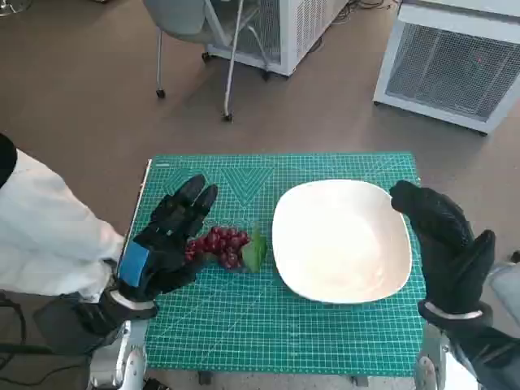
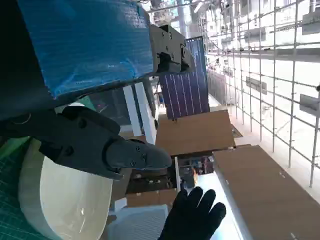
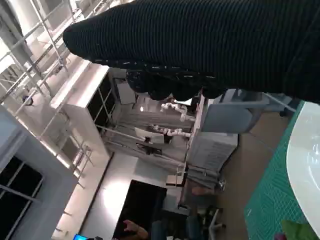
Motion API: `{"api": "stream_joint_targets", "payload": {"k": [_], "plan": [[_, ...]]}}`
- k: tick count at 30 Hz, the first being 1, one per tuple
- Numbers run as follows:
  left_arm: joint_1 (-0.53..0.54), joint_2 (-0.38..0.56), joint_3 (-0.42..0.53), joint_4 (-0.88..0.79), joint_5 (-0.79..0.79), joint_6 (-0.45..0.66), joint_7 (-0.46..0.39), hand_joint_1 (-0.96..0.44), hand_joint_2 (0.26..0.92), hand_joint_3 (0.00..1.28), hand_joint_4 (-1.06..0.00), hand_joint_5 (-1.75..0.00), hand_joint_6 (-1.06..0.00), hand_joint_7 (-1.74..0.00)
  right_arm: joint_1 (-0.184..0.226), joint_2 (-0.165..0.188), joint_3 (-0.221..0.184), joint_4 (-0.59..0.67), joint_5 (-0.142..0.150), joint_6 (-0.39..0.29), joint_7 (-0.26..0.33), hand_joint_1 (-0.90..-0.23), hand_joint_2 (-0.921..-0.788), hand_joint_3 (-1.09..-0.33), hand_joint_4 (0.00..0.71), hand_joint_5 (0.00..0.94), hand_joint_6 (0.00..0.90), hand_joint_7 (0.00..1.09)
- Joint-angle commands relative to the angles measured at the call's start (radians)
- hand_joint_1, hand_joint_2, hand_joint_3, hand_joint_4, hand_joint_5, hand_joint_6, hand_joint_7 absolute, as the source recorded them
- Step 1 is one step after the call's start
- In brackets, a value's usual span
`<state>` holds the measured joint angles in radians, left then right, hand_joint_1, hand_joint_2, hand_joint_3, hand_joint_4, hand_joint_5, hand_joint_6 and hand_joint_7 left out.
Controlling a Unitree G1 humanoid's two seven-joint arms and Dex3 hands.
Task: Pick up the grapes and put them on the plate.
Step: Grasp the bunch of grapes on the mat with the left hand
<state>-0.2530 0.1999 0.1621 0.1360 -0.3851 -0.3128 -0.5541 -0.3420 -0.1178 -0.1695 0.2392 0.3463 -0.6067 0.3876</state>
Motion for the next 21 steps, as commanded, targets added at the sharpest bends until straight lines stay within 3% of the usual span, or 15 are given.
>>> {"api": "stream_joint_targets", "payload": {"k": [1,21], "plan": [[-0.01,0.01,-0.003,0.001,0.006,-0.004,-0.007,-0.33,0.921,0.18,-0.19,0.0,-0.17,-0.27,0.01,-0.002,-0.003,0.006,-0.01,0.013,-0.007,-0.473,-0.921,-0.532,0.663,0.004,0.258,0.8],[-0.012,0.012,0.0,0.004,0.007,-0.003,-0.013,-0.33,0.921,0.18,-0.19,0.0,-0.16,-0.29,0.015,-0.004,0.002,-0.004,-0.021,0.008,-0.004,-0.476,-0.921,-0.531,0.666,0.006,0.26,0.79]]}}
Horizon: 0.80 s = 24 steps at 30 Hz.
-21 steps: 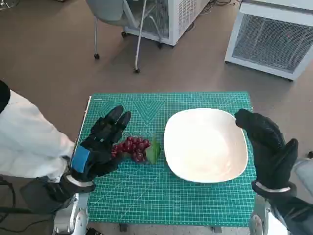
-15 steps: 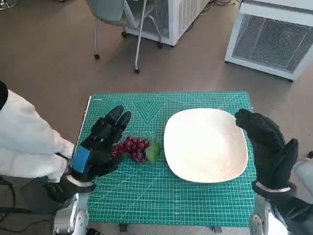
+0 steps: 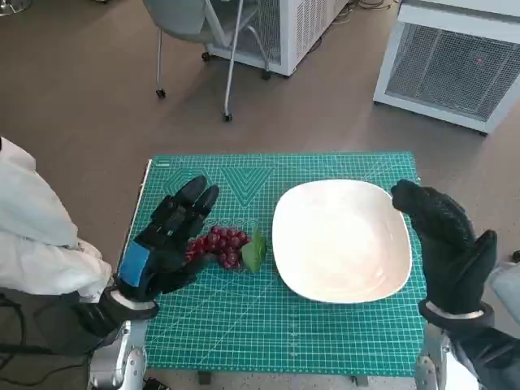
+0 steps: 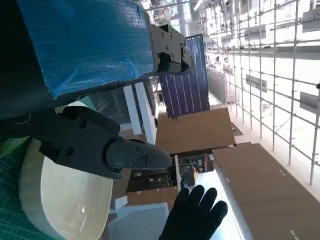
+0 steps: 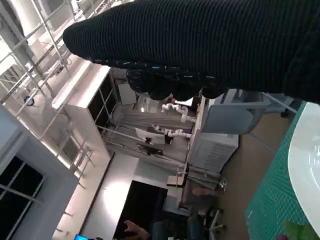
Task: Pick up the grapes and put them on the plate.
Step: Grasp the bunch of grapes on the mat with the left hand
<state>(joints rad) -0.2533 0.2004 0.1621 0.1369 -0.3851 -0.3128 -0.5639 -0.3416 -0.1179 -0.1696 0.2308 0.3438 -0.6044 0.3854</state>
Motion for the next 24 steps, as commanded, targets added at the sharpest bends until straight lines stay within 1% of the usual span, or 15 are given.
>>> {"api": "stream_joint_targets", "payload": {"k": [1,9,24], "plan": [[-0.011,0.011,0.0,0.003,0.007,-0.002,-0.003,-0.33,0.921,0.18,-0.19,0.0,-0.16,-0.29,0.014,-0.004,0.002,0.006,-0.019,0.005,-0.002,-0.476,-0.921,-0.533,0.666,0.005,0.259,0.79],[-0.009,0.011,-0.001,0.0,0.009,-0.002,-0.004,-0.33,0.921,0.18,-0.19,0.0,-0.16,-0.3,0.01,-0.004,0.001,0.011,-0.024,-0.002,0.001,-0.471,-0.921,-0.542,0.664,0.004,0.256,0.78],[-0.011,0.014,0.0,0.001,0.009,0.0,-0.005,-0.32,0.921,0.18,-0.19,0.0,-0.14,-0.31,0.012,-0.007,-0.004,0.021,-0.009,-0.008,0.015,-0.467,-0.921,-0.544,0.657,0.001,0.249,0.78]]}}
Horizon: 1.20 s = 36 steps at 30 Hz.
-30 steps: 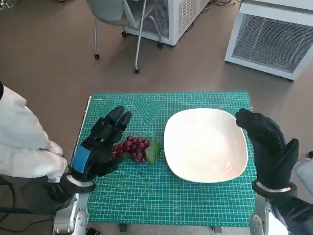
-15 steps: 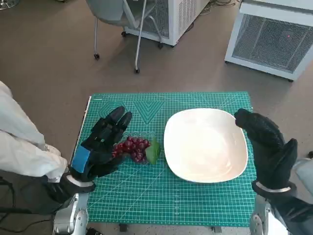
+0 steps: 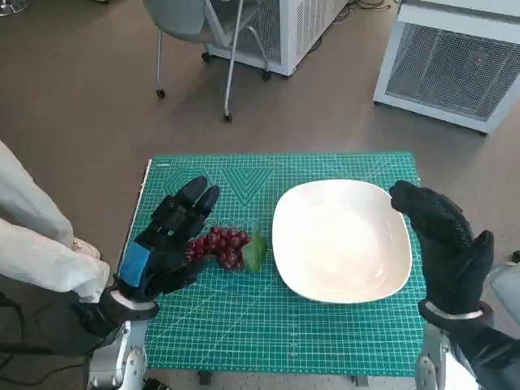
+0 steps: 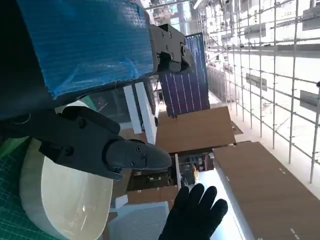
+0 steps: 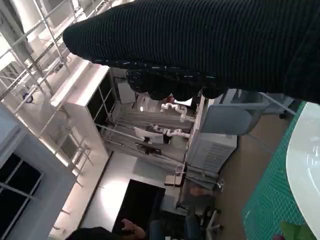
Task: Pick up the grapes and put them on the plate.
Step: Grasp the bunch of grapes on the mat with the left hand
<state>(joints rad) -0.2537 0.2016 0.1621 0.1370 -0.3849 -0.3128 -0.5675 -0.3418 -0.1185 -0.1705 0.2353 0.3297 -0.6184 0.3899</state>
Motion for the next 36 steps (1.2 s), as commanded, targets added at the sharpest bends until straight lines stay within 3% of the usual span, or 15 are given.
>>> {"api": "stream_joint_targets", "payload": {"k": [1,11,14,17,20,25,36], "plan": [[-0.011,0.013,0.0,0.0,0.009,0.001,-0.001,-0.32,0.921,0.18,-0.19,0.0,-0.14,-0.32,0.011,-0.006,-0.003,0.017,0.006,0.006,0.012,-0.467,-0.921,-0.543,0.657,0.001,0.249,0.78],[-0.008,0.027,-0.007,-0.012,0.058,-0.022,0.018,-0.3,0.917,0.16,-0.2,0.0,-0.13,-0.33,0.016,-0.005,-0.004,0.014,0.014,0.01,0.018,-0.461,-0.921,-0.54,0.653,0.0,0.246,0.78],[-0.008,0.057,-0.019,-0.019,0.193,-0.075,0.074,-0.27,0.903,0.12,-0.19,0.0,-0.12,-0.33,0.018,-0.005,-0.003,0.009,0.014,0.011,0.018,-0.459,-0.921,-0.54,0.651,0.0,0.245,0.78],[-0.005,0.135,-0.042,-0.062,0.477,-0.102,0.191,-0.25,0.876,0.06,-0.17,0.0,-0.12,-0.28,0.017,-0.006,-0.003,0.01,0.015,0.012,0.018,-0.458,-0.921,-0.54,0.651,0.0,0.244,0.78],[0.001,0.194,-0.068,-0.124,0.691,-0.057,0.265,-0.24,0.824,0.02,-0.13,0.0,-0.15,-0.18,0.015,-0.006,-0.003,0.012,0.016,0.012,0.019,-0.459,-0.921,-0.541,0.65,0.0,0.243,0.78],[-0.012,0.24,-0.123,-0.205,0.901,0.09,0.277,-0.18,0.748,0.0,-0.08,0.0,-0.2,-0.07,0.012,-0.006,-0.005,0.018,0.02,0.012,0.022,-0.46,-0.921,-0.542,0.65,0.0,0.241,0.78],[-0.075,0.245,-0.237,-0.203,1.11,0.279,0.241,-0.2,0.688,0.0,-0.07,0.0,-0.24,-0.02,0.01,-0.006,-0.004,0.018,0.024,0.017,0.021,-0.462,-0.921,-0.542,0.651,0.0,0.238,0.78]]}}
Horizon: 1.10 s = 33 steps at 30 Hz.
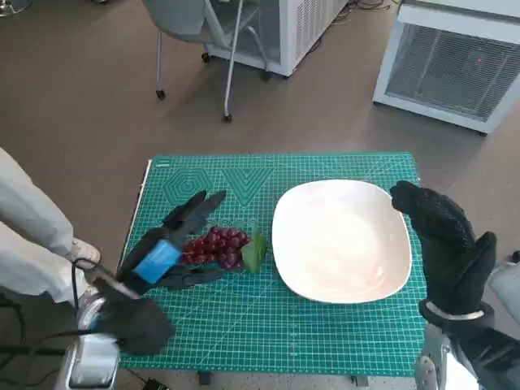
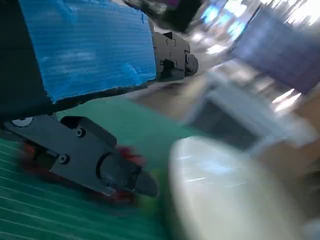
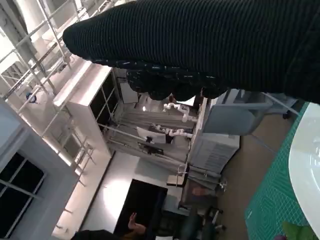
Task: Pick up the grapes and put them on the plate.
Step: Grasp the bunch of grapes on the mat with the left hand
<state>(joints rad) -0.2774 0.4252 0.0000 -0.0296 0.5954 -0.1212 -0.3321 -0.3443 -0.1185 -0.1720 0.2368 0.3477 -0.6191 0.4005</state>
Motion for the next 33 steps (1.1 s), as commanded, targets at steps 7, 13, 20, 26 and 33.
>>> {"api": "stream_joint_targets", "payload": {"k": [7,13,20,26,33], "plan": [[-0.102,0.008,-0.153,0.004,0.208,0.186,0.001,-0.23,0.69,0.0,-0.08,0.0,-0.26,-0.01,0.014,-0.007,-0.003,0.013,-0.001,0.021,0.004,-0.456,-0.921,-0.545,0.65,0.0,0.237,0.78],[-0.152,0.001,-0.21,0.064,0.237,0.241,-0.002,-0.24,0.694,0.0,-0.09,0.0,-0.27,-0.01,0.017,-0.011,-0.006,0.007,-0.005,0.023,0.001,-0.454,-0.921,-0.545,0.65,0.0,0.237,0.78],[-0.213,-0.01,-0.261,0.151,0.24,0.295,-0.013,-0.22,0.698,0.0,-0.09,0.0,-0.27,-0.01,0.019,-0.015,-0.009,0.007,-0.005,0.024,0.002,-0.455,-0.921,-0.544,0.65,0.0,0.238,0.78],[-0.272,-0.024,-0.298,0.239,0.231,0.335,-0.016,-0.19,0.701,0.0,-0.08,0.0,-0.27,0.0,0.019,-0.016,-0.01,0.012,-0.005,0.022,0.002,-0.454,-0.921,-0.545,0.65,0.0,0.238,0.78],[-0.35,-0.048,-0.333,0.375,0.215,0.361,-0.008,-0.15,0.712,0.01,-0.09,0.0,-0.28,0.0,0.017,-0.017,-0.008,0.01,-0.004,0.024,0.003,-0.454,-0.921,-0.545,0.65,0.0,0.239,0.78]]}}
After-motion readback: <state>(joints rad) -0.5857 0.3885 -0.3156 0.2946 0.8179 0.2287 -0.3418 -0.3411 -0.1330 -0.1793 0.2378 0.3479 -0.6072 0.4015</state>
